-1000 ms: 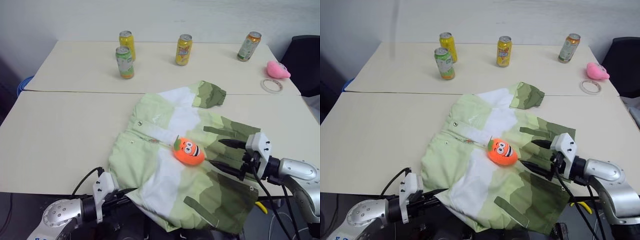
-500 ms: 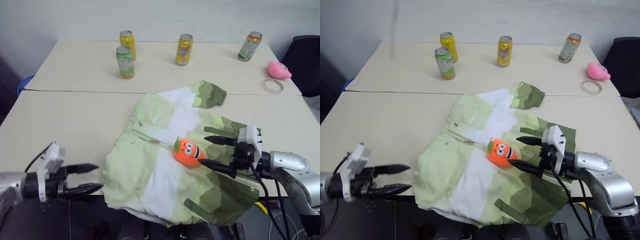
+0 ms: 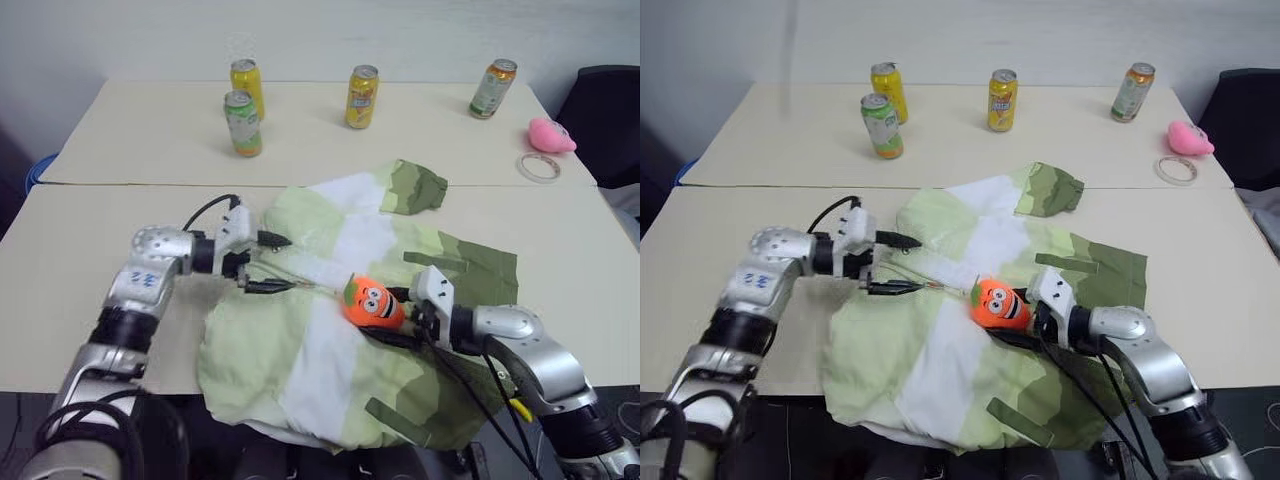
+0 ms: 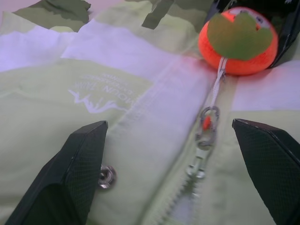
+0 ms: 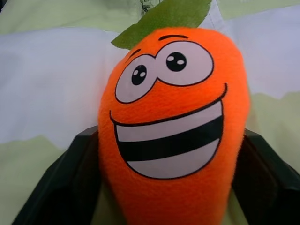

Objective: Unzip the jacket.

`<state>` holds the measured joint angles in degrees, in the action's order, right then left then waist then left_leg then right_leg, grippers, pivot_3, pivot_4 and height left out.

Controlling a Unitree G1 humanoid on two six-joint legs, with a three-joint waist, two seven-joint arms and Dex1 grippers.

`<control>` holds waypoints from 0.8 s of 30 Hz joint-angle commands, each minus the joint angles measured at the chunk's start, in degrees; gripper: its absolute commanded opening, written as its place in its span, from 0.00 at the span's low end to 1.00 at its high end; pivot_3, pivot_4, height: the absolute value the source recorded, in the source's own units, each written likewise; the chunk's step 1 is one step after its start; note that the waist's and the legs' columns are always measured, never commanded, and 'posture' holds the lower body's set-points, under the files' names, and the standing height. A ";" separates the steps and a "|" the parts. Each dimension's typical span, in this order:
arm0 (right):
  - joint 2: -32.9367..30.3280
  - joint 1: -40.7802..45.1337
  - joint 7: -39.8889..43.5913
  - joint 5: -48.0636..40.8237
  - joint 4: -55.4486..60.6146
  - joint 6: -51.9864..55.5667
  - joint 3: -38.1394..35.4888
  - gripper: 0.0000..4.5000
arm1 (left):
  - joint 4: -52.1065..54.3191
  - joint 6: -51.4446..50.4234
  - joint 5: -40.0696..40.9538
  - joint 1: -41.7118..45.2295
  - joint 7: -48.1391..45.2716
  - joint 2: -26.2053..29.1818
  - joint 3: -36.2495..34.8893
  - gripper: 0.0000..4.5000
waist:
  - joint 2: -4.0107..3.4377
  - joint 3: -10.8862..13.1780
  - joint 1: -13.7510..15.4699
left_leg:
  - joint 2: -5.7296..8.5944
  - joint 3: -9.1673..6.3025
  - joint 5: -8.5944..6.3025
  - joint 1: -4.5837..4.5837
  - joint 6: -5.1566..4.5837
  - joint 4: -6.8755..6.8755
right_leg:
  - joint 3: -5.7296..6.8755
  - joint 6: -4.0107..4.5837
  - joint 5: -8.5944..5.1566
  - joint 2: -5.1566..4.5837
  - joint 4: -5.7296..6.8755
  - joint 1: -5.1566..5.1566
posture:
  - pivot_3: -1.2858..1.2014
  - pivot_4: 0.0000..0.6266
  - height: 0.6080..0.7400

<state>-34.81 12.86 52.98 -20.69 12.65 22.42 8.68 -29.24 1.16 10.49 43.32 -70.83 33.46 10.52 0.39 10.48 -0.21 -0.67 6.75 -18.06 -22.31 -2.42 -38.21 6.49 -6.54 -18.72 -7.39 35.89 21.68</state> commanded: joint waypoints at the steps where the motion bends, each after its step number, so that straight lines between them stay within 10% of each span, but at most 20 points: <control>1: -0.13 -0.28 -0.11 -0.85 1.66 -1.36 -2.61 0.57 | -9.22 8.85 -4.02 2.22 -0.50 -0.78 0.73 1.00 | 0.00 0.00 0.07 | -0.01 0.00 0.00 0.00 0.00 -0.01 | 0.01 0.00 0.00 0.00 0.01 0.00 | 0.52 0.24 1.00; 9: -8.55 -13.73 4.08 -6.09 4.22 -2.10 -19.73 0.05 | -16.93 11.83 -5.91 -0.46 -1.68 -2.35 0.34 1.00 | 0.04 0.00 1.11 | 0.06 -0.12 -0.06 -0.07 -0.14 -0.23 | 0.07 -0.11 0.06 -0.12 0.01 -0.11 | 0.52 0.24 1.00; 17: -18.42 -29.29 9.50 -4.58 -11.83 -5.40 -44.81 0.04 | -20.46 12.99 -7.92 -5.51 6.70 -3.64 -1.26 1.00 | -0.21 -0.31 1.62 | 0.04 -0.09 -0.21 0.27 -0.36 -0.53 | -0.14 -0.22 0.12 -0.30 -0.16 -0.50 | 0.52 0.24 1.00; 24: -27.90 -21.26 6.92 2.71 -40.42 -21.20 -48.33 0.04 | -18.97 10.28 -7.19 -9.36 10.19 -2.77 -3.54 1.00 | -1.01 -1.28 0.27 | -0.01 0.00 -0.47 1.40 -0.25 0.17 | -0.56 -0.25 0.14 -0.65 -0.72 -1.37 | 0.52 0.24 1.00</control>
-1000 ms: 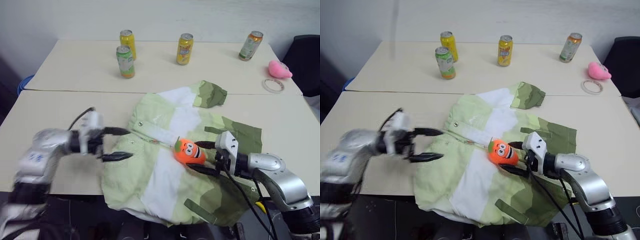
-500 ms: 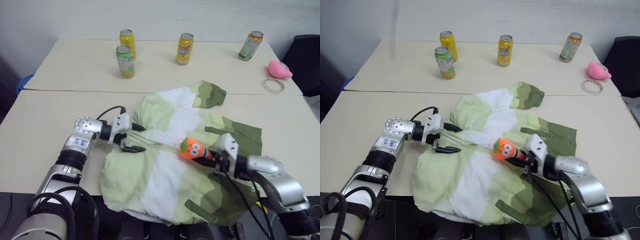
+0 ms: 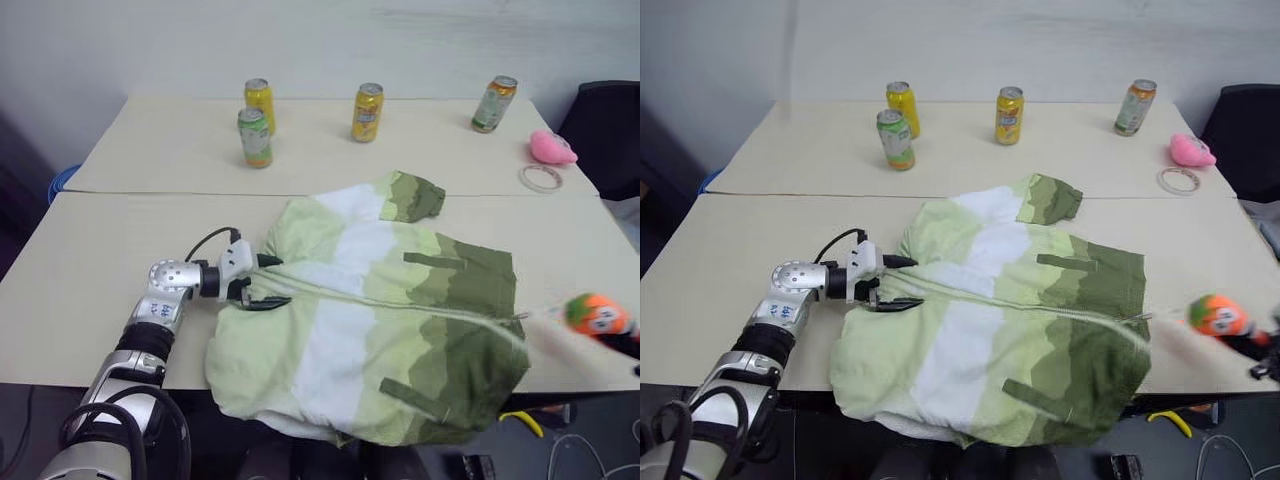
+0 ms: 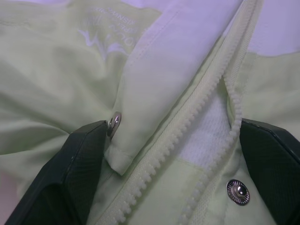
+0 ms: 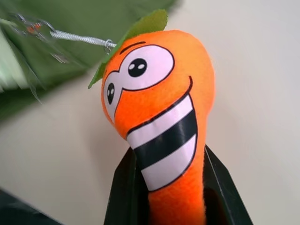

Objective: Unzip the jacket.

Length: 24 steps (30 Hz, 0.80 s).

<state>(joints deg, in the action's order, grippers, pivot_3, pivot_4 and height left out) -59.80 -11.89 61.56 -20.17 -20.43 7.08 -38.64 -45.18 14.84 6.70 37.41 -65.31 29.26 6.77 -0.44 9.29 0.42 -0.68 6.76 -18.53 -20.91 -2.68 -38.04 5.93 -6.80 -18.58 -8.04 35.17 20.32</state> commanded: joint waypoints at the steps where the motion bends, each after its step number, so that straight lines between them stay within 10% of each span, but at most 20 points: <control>1: -3.67 6.49 -2.48 2.71 -9.86 -7.22 -0.06 0.04 | -1.75 -3.50 -2.95 -4.35 4.58 1.24 -0.13 1.00 | -0.29 -0.15 -0.58 | -0.01 0.00 0.05 0.01 0.09 0.04 | -0.01 0.01 -0.01 0.00 0.01 0.01 | 0.52 0.24 1.00; 11: -1.34 14.01 -1.10 1.18 -8.28 -4.25 6.02 0.04 | 11.19 -8.11 0.13 -10.48 4.55 0.74 -2.17 1.00 | -0.58 -0.29 -0.66 | -0.05 -0.02 0.12 -0.19 0.18 0.09 | 0.03 0.03 -0.02 0.04 0.00 0.18 | 0.52 0.24 1.00; 24: 7.83 5.85 -3.06 -8.07 14.74 -7.80 -5.75 0.99 | 35.15 -24.90 14.29 -17.82 0.66 6.43 -10.33 1.00 | -0.02 0.18 -1.28 | -0.10 -0.03 -0.09 -0.33 0.17 0.09 | 0.02 0.03 -0.02 0.09 -0.26 0.18 | 0.52 0.24 1.00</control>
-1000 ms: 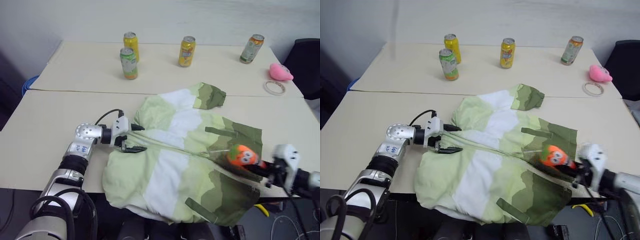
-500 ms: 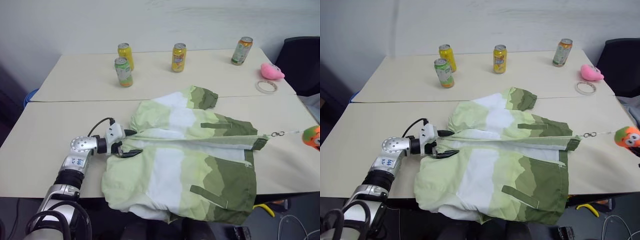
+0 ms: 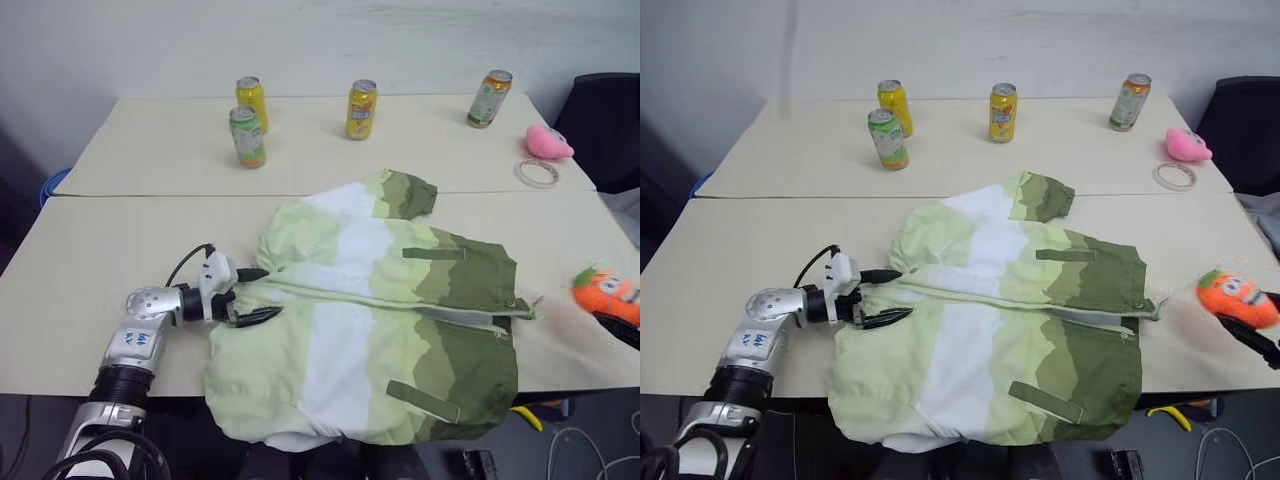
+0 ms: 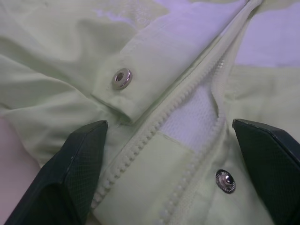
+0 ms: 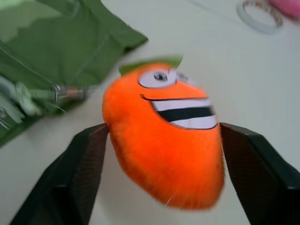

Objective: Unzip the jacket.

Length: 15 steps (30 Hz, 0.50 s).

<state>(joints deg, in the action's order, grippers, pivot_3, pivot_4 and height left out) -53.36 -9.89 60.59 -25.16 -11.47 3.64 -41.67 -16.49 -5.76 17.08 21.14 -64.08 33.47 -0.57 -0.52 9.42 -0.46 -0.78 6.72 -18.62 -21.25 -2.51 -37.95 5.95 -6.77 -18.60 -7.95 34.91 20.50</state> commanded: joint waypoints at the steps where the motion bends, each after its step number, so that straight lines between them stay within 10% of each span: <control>1: 2.54 6.21 -3.59 -3.51 8.04 -4.85 -1.12 0.99 | 8.81 -6.22 5.32 -2.49 -0.05 2.90 -4.21 1.00 | 0.06 0.11 -0.72 | -0.02 0.00 -0.01 0.00 0.02 0.00 | -0.01 0.00 0.00 0.01 0.00 0.00 | 0.52 0.24 1.00; 7: 6.99 12.35 -0.72 -5.20 21.19 0.52 17.53 0.99 | 18.10 -11.84 8.74 -8.61 6.20 6.02 -12.42 1.00 | 0.25 0.30 -1.12 | -0.15 -0.13 0.00 -0.01 0.19 0.06 | 0.04 0.11 -0.06 0.10 0.07 0.05 | 0.52 0.24 1.00; 15: 6.66 19.02 15.33 -3.63 11.11 -4.16 31.22 0.99 | 27.12 -6.43 8.52 -26.71 3.05 10.73 -20.09 1.00 | 0.37 0.56 -0.58 | -0.01 -0.17 -0.16 -0.15 -0.14 -0.06 | 0.15 0.13 -0.07 -0.04 0.02 -0.02 | 0.52 0.24 1.00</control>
<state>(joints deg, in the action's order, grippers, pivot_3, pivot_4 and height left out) -46.15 8.89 73.22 -27.85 1.15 -0.07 -10.38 8.41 -14.66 25.51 -4.52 -60.09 43.71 -18.54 -0.15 9.98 -1.04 -0.76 6.54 -18.80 -21.42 -2.67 -38.02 6.11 -6.64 -18.67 -8.03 34.85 20.48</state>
